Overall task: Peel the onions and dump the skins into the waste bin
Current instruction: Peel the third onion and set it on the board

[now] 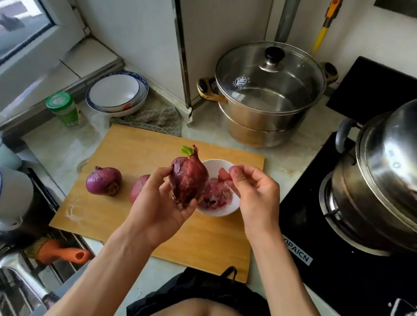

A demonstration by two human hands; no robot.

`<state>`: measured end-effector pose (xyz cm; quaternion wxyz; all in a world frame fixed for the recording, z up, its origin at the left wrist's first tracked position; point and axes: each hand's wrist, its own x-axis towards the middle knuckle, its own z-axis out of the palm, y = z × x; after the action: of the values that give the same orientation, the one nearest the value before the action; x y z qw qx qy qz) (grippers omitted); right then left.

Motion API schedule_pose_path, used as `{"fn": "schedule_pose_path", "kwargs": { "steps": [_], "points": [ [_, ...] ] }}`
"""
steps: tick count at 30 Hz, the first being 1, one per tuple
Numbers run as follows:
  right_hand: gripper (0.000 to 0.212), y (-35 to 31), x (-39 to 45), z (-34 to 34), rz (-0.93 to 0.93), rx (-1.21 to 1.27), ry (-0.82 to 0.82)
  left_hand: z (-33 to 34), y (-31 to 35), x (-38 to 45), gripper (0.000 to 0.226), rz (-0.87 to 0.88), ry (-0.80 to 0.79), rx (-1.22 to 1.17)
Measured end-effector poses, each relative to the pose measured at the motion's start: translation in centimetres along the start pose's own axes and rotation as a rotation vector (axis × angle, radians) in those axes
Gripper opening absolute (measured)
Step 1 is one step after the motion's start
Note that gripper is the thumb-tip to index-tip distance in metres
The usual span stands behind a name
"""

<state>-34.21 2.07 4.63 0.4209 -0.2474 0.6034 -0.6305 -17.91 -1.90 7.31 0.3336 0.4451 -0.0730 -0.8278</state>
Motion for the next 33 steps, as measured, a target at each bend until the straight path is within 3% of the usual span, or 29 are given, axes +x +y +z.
{"fn": "schedule_pose_path", "kwargs": {
  "steps": [6,10,12,19,27,33],
  "points": [
    [0.005,-0.1,-0.3,-0.9,-0.015,0.029,0.052,-0.7,0.2,-0.3,0.040,0.002,0.008,-0.008],
    [0.017,0.9,-0.2,-1.3,-0.087,-0.229,0.069,-1.0,0.2,-0.5,0.044,-0.002,-0.013,0.015],
    [0.010,1.2,-0.4,-1.2,-0.152,-0.336,0.073,-1.1,0.2,-0.6,0.052,-0.003,-0.034,0.035],
    [0.016,1.0,-0.6,-0.1,-0.274,-0.529,0.019,-0.9,0.2,-0.8,0.058,0.064,-0.069,0.210],
    [0.017,-1.2,-0.5,0.5,-0.299,-0.323,-0.196,-0.9,0.9,-0.9,0.044,0.223,-0.092,0.638],
    [0.020,-1.0,0.3,-0.5,-0.174,-0.257,-0.285,-0.4,1.0,-1.3,0.043,0.283,-0.072,0.737]
  ]
}}
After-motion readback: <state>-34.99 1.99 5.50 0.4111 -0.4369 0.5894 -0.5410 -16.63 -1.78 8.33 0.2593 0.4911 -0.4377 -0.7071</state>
